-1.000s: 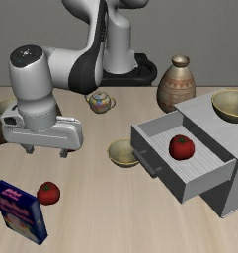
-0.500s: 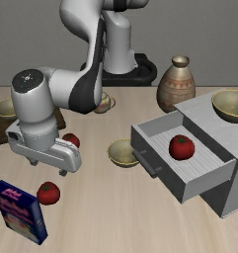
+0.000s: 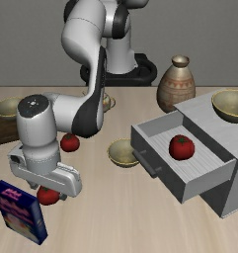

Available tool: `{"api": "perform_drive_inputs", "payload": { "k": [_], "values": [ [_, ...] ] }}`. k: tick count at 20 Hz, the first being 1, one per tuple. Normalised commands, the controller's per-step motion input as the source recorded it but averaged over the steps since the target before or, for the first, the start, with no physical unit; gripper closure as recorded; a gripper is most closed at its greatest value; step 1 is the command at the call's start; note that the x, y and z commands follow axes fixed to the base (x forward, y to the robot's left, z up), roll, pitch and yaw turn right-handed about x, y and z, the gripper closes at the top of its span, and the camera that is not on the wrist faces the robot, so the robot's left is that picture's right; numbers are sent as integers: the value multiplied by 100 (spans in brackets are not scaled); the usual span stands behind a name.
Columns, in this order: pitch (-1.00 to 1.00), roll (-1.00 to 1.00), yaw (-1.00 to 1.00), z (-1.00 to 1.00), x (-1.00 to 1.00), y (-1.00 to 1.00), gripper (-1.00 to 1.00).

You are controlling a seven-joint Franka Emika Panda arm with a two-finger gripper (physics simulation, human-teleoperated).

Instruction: Pick the tomato next to the cereal and place it on the porcelain bowl between the cabinet and the cutting board

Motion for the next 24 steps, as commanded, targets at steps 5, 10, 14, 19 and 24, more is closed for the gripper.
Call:
{"api": "perform_drive_inputs", "payload": {
  "k": [5, 10, 14, 19, 24],
  "values": [
    [0, 0, 0, -40, 0, 0, 100],
    [0, 0, 0, 0, 0, 0, 100],
    [0, 0, 0, 0, 0, 0, 100],
    [0, 0, 0, 80, 0, 0, 100],
    [0, 0, 0, 100, 0, 0, 100]
  ]
}}
